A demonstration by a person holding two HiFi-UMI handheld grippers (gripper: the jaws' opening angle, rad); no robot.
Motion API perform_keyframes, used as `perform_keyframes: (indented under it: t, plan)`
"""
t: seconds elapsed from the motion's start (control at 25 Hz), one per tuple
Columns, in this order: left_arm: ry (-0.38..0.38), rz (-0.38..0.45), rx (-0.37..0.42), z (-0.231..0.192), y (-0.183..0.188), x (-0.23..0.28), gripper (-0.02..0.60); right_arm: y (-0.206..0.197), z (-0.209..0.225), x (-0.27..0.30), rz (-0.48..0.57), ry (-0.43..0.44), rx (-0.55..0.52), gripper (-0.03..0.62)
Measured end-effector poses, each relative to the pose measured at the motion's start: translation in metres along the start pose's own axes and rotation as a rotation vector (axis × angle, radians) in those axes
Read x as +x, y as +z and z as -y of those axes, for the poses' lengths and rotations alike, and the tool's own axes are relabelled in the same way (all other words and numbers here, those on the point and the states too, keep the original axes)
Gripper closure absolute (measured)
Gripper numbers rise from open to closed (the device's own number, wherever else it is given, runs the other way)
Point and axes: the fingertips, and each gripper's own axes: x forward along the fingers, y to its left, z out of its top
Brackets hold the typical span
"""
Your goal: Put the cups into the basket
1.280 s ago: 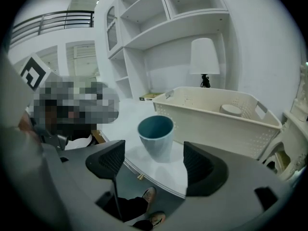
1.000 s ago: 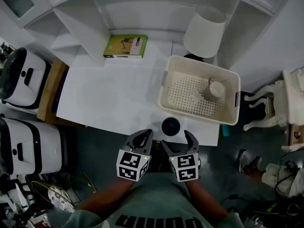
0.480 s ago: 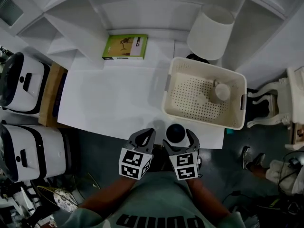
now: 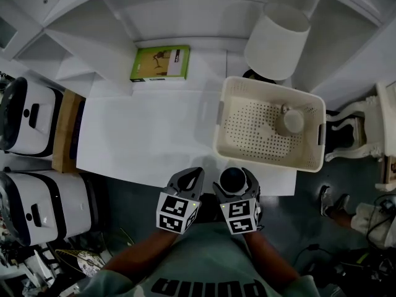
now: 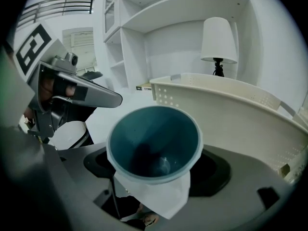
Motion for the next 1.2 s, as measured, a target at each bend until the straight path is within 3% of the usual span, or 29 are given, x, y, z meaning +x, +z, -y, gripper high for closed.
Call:
perform_keyframes:
  t: [0.48, 0.92, 1.2]
  plan:
    - [-0.060, 0.011, 0.020, 0.002, 0.016, 0.005, 0.575, 0.014, 0.006, -0.009, 0.033, -0.021, 0.027, 0.201]
    - [-0.144, 0.089, 0.066, 0.016, 0.057, -0.005, 0.575, 0.076, -0.009, -0.063, 0.099, 0.017, -0.027, 0.201]
    - [-0.171, 0.146, 0.069, 0.011, 0.089, -0.008, 0.575, 0.111, -0.007, -0.085, 0.156, -0.020, -0.045, 0.201]
